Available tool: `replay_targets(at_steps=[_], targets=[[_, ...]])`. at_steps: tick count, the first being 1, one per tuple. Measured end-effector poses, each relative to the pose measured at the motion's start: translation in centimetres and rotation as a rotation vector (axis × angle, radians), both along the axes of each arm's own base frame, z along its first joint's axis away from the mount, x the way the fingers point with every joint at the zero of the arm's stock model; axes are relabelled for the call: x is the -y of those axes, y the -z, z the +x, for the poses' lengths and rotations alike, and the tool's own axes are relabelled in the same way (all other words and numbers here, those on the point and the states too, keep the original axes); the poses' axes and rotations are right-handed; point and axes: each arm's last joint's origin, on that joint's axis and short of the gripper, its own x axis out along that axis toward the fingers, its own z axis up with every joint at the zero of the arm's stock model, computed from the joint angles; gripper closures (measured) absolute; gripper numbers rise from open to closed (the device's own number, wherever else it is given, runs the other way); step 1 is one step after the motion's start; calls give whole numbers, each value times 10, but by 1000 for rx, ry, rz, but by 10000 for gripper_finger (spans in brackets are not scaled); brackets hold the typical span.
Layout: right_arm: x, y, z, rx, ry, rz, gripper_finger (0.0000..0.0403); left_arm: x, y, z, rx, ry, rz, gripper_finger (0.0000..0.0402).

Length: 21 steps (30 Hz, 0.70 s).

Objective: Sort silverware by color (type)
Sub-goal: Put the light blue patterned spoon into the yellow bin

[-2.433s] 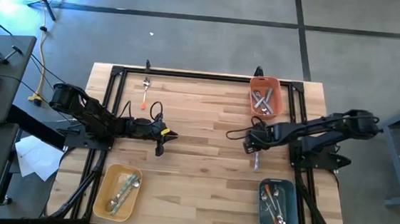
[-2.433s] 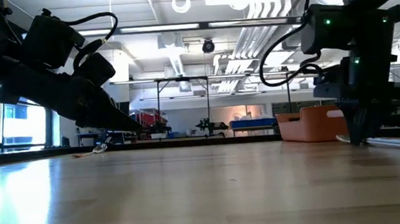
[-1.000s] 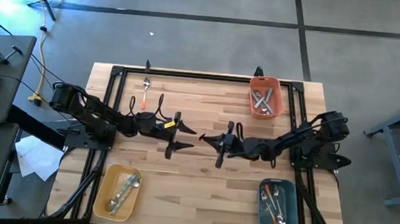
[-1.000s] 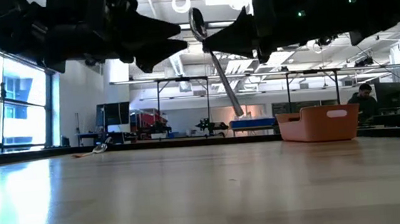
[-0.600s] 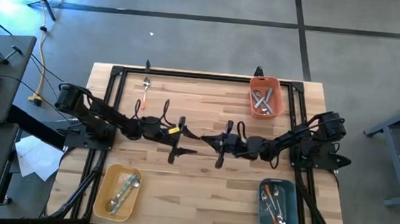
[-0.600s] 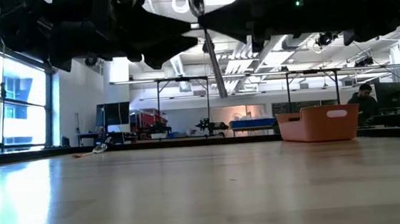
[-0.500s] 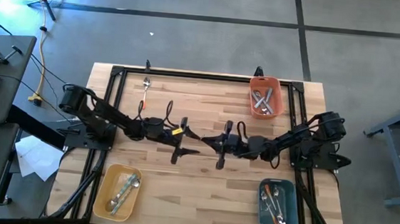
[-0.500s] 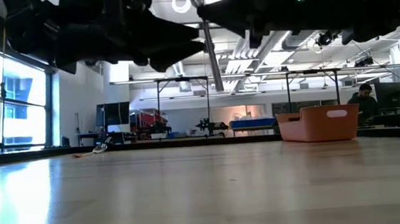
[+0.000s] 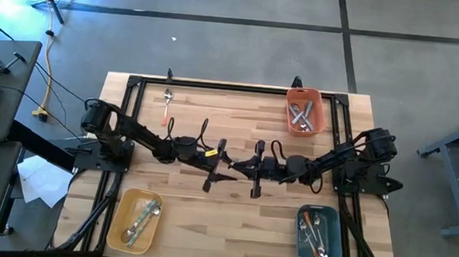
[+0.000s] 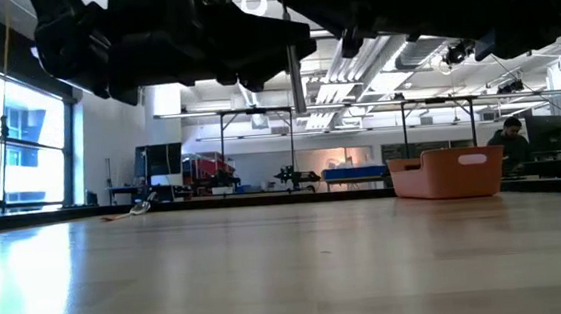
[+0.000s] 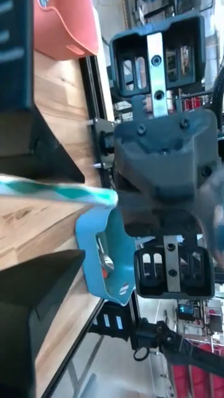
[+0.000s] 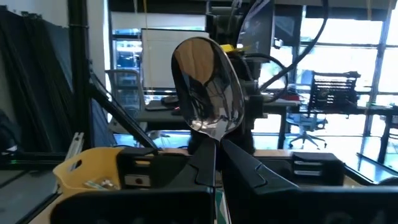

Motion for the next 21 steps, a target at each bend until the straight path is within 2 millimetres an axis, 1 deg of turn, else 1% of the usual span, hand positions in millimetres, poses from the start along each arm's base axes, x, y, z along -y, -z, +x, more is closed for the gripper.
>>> replay_targets(at_steps=[4,10,11,14,16,19,21], targets=[[-1,0,0,2,-27,-6,401,0,0,0,4,-1,21,278],[-1,0,0,2,-31,-7,401,0,1,0,-3,-1,28,379],[-1,0,0,2,-33,-7,401,0,1,0,-3,-1,27,387],[-1,0,0,2,-33,-4,396,0,1,0,-4,-1,27,385],[-1,0,0,0,-24,2,383,0,1,0,-9,-6,27,381],[0,0,0,-2,3,-5,348,0,3,0,-33,-12,33,388],[0,0,0,-2,27,-17,319,-1,0,-2,-66,-27,51,393]])
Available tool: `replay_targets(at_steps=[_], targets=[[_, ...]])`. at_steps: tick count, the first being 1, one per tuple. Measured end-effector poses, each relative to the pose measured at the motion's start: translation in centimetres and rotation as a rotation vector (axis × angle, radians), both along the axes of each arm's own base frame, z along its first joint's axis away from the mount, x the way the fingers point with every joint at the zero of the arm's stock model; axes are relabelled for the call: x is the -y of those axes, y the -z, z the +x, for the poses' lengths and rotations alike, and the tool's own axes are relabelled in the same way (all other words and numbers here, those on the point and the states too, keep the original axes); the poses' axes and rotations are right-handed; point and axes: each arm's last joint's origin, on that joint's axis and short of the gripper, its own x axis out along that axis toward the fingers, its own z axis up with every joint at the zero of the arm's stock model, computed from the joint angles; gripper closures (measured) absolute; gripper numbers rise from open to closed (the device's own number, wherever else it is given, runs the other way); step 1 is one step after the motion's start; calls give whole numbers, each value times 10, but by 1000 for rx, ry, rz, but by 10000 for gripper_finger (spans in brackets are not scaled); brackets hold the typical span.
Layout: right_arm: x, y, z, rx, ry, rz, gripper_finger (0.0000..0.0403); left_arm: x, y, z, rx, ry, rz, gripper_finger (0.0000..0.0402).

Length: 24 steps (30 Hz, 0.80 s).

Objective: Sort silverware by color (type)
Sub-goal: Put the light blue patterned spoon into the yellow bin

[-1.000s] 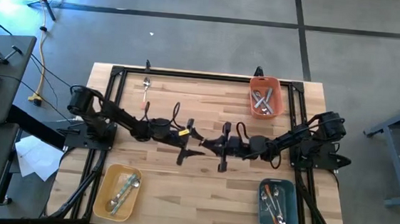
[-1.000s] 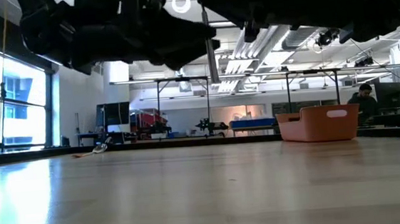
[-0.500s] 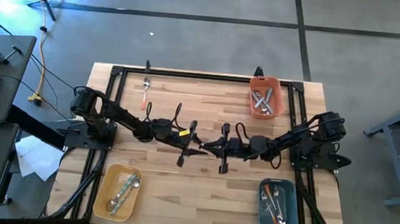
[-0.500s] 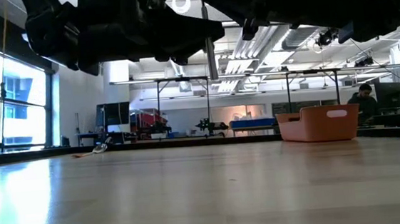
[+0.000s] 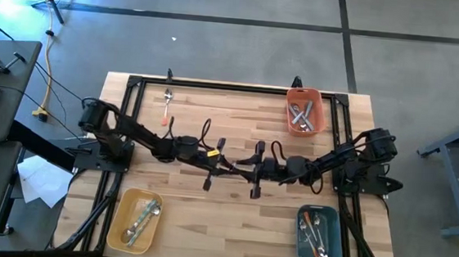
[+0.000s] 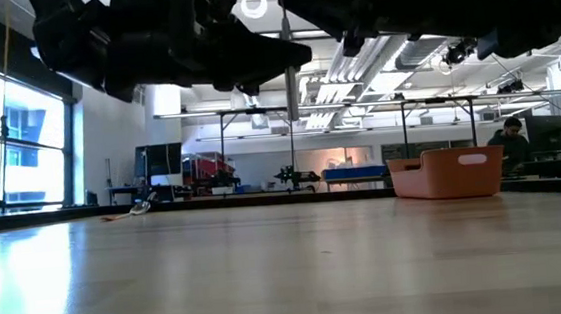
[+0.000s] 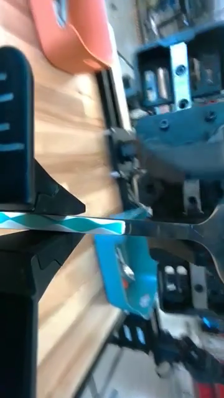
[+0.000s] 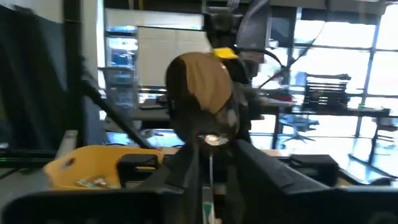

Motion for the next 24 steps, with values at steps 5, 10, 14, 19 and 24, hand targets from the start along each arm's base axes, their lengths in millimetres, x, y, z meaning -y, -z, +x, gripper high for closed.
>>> replay_targets(at_steps=[5,10,14,19,24], targets=[[-2,-6,-4,-23,128,-42,262,3,-14,-15,-149,-110,59,392],[-11,-11,-15,-179,306,-141,258,21,-36,-47,-330,-175,86,392],[-19,-13,-25,-279,362,-155,291,39,-48,-85,-504,-194,-13,392],[-29,-12,-32,-322,374,-170,353,60,-56,-135,-722,-173,-166,392],[-31,-11,-34,-334,399,-182,399,81,-62,-170,-845,-75,-242,392]])
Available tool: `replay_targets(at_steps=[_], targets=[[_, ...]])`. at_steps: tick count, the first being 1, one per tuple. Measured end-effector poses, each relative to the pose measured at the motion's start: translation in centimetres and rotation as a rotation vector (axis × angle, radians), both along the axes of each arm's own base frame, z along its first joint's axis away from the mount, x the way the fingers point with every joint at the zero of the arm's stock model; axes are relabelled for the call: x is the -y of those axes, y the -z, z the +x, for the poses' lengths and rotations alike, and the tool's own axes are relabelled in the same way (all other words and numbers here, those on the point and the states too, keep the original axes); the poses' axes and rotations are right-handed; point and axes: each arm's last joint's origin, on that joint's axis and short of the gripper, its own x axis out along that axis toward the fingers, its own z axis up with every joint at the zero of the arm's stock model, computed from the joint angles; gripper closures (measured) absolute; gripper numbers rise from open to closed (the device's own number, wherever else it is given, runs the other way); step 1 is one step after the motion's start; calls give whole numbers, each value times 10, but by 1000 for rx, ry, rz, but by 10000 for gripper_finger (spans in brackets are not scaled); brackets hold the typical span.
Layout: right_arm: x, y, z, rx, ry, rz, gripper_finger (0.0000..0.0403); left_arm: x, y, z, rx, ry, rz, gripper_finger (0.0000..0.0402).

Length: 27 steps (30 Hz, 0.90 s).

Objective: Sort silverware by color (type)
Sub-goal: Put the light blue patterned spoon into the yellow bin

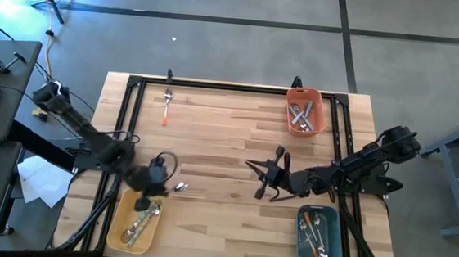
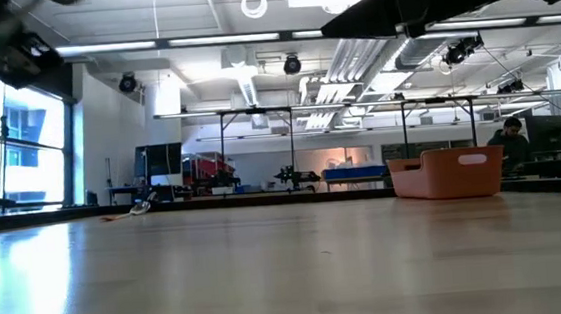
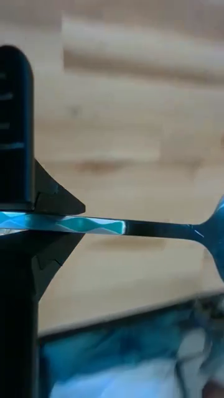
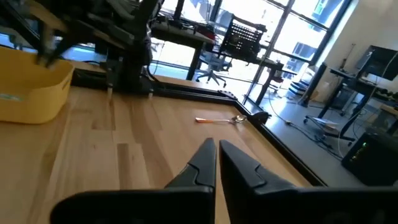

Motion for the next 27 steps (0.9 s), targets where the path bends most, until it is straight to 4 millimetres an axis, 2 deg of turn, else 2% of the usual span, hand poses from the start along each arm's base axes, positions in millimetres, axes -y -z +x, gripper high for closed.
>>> replay_targets(at_steps=[5,8,12,17,27], targets=[[2,0,0,-4,9,1,392,16,-3,-15,-9,87,-47,392],[2,2,0,-13,11,7,392,25,-2,-24,-69,145,-112,392],[2,3,0,-22,11,7,392,34,1,-35,-185,128,-196,392],[2,3,0,-25,12,11,392,41,6,-46,-336,-20,-299,392],[2,6,0,-43,13,15,392,53,17,-47,-577,-397,-486,390]])
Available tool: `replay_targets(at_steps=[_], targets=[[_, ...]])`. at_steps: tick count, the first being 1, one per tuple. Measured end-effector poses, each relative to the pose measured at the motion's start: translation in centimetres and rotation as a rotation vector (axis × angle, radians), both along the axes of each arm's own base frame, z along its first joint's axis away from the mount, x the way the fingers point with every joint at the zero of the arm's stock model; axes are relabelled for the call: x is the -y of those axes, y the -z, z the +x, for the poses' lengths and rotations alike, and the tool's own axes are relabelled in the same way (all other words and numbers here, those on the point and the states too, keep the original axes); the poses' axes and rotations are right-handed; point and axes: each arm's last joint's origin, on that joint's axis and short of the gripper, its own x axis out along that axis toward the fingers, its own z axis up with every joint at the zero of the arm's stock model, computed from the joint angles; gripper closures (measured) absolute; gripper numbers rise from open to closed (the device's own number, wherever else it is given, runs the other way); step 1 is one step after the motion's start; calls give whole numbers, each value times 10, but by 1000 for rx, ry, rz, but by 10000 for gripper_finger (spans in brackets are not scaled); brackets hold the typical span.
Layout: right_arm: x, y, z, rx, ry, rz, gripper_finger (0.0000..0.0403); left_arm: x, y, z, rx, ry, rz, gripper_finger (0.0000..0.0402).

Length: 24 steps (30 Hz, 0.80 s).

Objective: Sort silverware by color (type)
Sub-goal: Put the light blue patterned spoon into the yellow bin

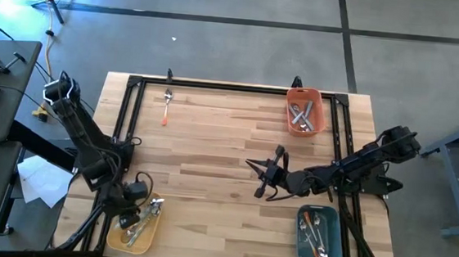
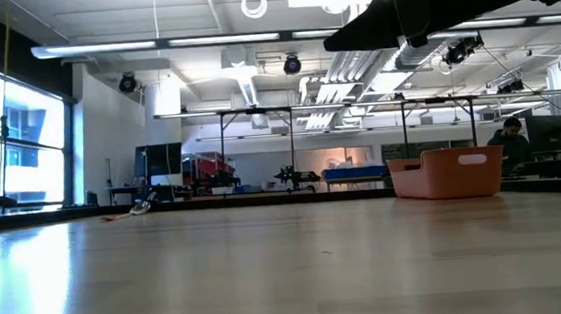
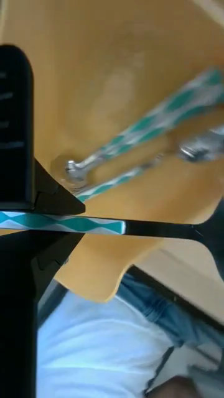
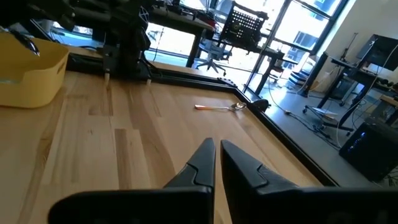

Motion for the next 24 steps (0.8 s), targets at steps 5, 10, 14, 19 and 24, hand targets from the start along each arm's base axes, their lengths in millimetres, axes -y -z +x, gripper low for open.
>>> replay_targets(at_steps=[5,10,14,19,24], targets=[[0,1,0,-9,0,-3,392,3,6,5,-203,-105,-99,378],[0,2,0,-17,-1,-8,392,5,8,10,-290,-131,-157,376],[0,2,0,-22,-4,-9,392,2,12,16,-299,-176,-137,379],[0,2,0,-31,-8,-24,392,4,18,20,-319,-197,-116,377],[-1,3,0,-36,-29,-22,392,6,25,21,-355,-198,-87,377]])
